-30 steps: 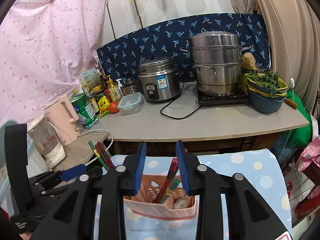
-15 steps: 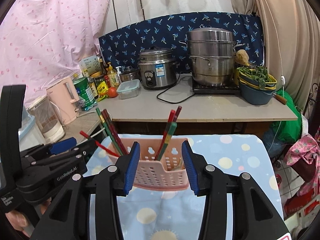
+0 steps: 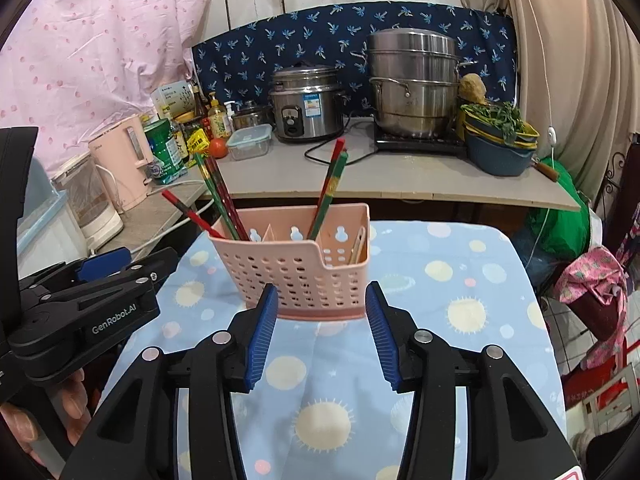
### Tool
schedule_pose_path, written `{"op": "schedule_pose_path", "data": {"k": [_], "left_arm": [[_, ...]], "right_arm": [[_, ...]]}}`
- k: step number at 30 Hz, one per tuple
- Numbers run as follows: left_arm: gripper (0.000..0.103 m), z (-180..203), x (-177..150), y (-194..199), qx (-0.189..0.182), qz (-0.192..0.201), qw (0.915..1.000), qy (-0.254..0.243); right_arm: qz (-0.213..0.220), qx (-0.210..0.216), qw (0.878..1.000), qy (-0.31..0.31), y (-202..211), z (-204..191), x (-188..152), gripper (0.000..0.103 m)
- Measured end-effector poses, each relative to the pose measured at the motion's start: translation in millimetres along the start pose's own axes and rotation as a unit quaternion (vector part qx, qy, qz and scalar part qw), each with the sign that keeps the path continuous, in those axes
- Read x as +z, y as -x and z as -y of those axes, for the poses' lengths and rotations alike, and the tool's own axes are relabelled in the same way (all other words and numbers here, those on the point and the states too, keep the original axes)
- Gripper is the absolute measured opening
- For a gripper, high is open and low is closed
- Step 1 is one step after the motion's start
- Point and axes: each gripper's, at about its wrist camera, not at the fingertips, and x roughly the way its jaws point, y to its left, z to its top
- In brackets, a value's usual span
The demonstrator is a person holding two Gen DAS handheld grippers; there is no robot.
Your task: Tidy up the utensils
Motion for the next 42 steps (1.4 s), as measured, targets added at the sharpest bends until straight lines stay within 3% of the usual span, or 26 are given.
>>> {"op": "schedule_pose_path", "data": {"k": [7,15,19,27,29,42], "left_arm": [[0.055,-3.1,-21.2,4.3,0.004,-0.012,0.9999,0.002],[0.063,-8.4,-41.0,9.0,0.01,-0.019,0.9997,0.01],[0.07,-7.7,-50.1,11.6,0.017,-0.02,0.9996,0.01],[0.076,-6.0,-66.2,14.2,0.027,-0.026,0.9992,0.01],[0.084,-6.0,-70.5,15.0,0.03,-0.027,0.9991,0.011],[0.092,-1.7,-95.2,14.7,0.045,-0.04,0.9982,0.002]], "right_arm": [[-0.015,-0.006,1.0,0.004,3.3,-3.3,-21.6,0.046],[-0.029,-0.011,0.999,0.008,6.7,-6.5,-39.8,0.051],[-0.035,-0.019,0.999,0.013,7.6,-7.8,-49.3,0.051],[-0.052,-0.018,0.998,0.012,6.3,-7.8,-67.8,0.053],[-0.055,-0.016,0.998,0.011,6.0,-7.6,-72.3,0.054],[-0.066,-0.024,0.998,-0.005,4.8,0.5,-92.7,0.071]]}}
